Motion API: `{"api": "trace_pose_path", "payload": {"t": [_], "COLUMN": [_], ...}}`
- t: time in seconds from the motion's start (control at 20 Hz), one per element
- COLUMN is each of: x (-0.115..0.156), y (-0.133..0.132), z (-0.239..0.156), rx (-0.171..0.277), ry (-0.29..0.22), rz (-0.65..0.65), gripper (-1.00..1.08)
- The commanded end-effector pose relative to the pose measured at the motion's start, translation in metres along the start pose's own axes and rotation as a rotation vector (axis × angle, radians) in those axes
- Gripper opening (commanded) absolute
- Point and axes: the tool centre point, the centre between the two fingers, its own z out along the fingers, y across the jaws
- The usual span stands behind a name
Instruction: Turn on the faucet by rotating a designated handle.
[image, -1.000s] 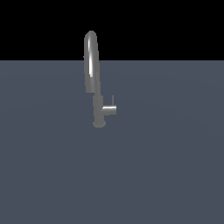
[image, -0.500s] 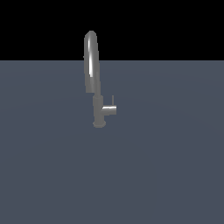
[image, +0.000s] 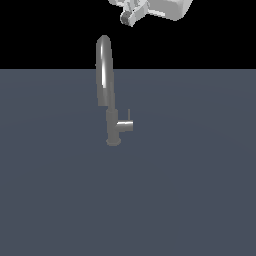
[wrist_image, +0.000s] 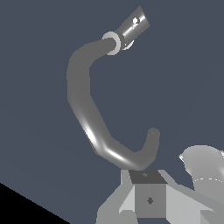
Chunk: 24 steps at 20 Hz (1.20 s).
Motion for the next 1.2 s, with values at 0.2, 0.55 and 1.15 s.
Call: {"api": "trace_pose_path", "payload": {"t": [0.2, 0.55, 1.15], "x": [0.044, 0.092, 0.18], "y": [-0.006, -0.008, -0.004], "z": [0.009, 0.024, 0.069], "rx": [0.102, 0.218, 0.446], "ry": [-0.106, -0.227, -0.464], "rz": [0.099, 0.213, 0.436], "gripper": [-1.0, -1.0, -1.0]}}
